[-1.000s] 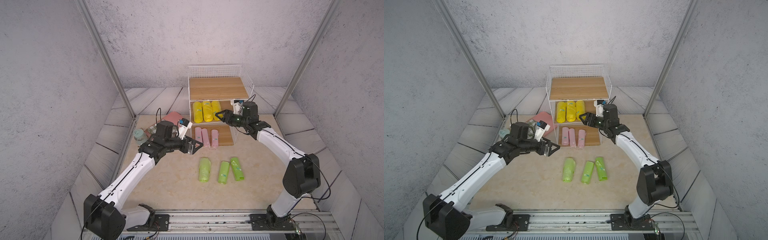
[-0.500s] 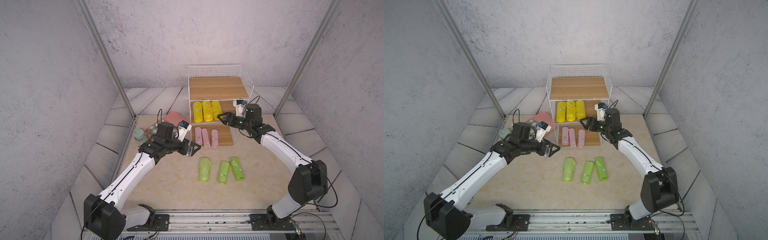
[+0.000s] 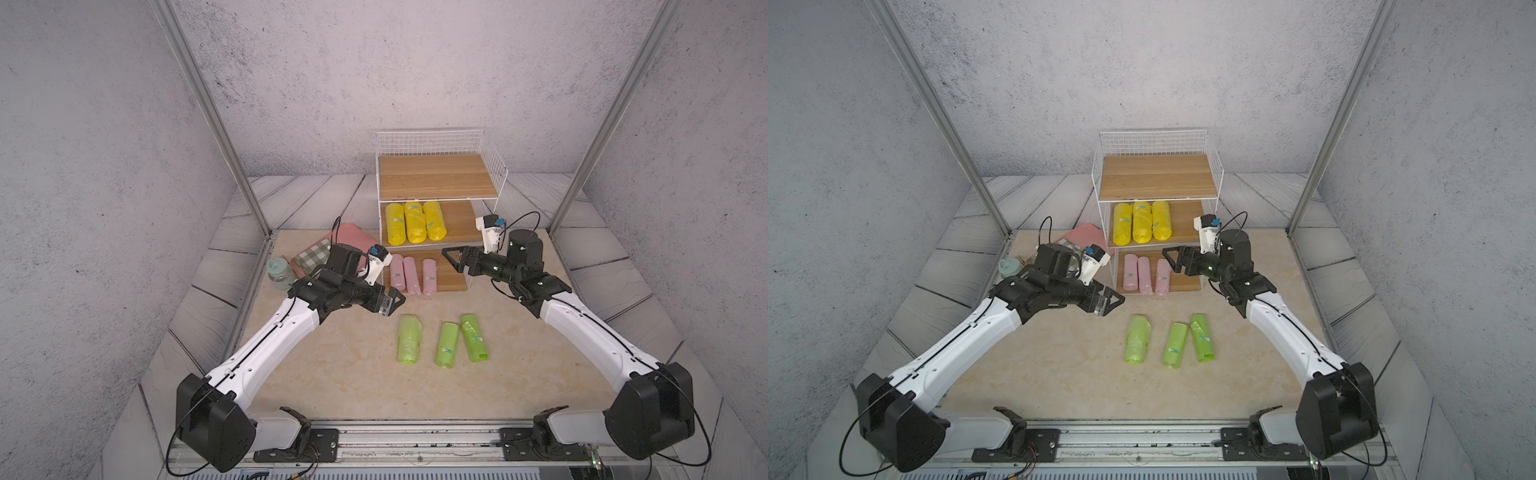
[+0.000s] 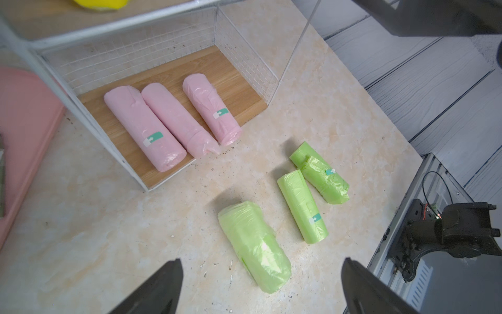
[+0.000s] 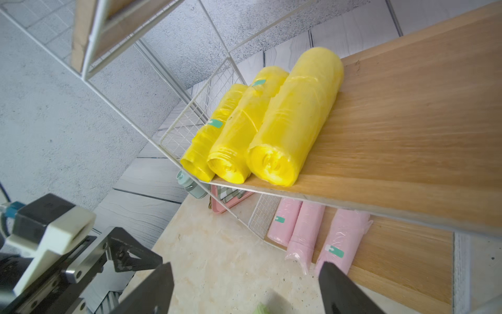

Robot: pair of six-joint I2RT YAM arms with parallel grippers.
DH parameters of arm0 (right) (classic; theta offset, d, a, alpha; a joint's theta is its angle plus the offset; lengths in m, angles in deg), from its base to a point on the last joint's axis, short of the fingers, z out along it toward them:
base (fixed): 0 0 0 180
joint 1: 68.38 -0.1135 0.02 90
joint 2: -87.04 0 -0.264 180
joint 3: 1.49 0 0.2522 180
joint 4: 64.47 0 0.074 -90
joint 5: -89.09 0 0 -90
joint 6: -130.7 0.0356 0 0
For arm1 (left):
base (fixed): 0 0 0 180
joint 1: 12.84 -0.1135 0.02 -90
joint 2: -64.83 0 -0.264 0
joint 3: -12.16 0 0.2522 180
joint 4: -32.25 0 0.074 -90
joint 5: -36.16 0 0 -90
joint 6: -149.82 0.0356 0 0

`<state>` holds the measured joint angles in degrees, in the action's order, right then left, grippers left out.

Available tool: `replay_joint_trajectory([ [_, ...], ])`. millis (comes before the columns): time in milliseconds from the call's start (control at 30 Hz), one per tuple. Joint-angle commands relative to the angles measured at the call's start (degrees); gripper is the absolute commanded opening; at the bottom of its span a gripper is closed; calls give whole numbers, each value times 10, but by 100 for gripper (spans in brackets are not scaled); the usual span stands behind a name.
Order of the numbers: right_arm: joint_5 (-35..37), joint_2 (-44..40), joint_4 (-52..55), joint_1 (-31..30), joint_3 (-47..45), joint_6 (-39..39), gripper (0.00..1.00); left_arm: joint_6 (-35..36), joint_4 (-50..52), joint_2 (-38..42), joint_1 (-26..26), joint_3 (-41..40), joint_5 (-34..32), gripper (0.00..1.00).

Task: Sort the rolls of trash bags by color and place them on the shelf
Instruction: Place the roll of trash bags on the shelf, then pick up the roll of trash bags from the center of the board.

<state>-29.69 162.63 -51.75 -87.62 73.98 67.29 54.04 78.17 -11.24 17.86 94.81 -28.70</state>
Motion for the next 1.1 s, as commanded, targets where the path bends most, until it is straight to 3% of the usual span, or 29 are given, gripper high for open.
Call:
replay_joint_trajectory([
  [0,-21,-46,-15,2,-26,-37,92,10,29,-16,17,18,-26,97],
  [300,-43,-126,7,2,-96,-74,96,-17,41,-59,71,23,-76,97],
  [467,-27,-157,29,2,-130,-80,97,-73,52,-104,78,35,-112,97],
  [633,-12,-182,51,1,-164,-87,100,-86,94,-160,92,68,-147,97],
  [1067,14,-224,67,2,-252,-48,99,-159,138,-253,120,104,-135,94],
])
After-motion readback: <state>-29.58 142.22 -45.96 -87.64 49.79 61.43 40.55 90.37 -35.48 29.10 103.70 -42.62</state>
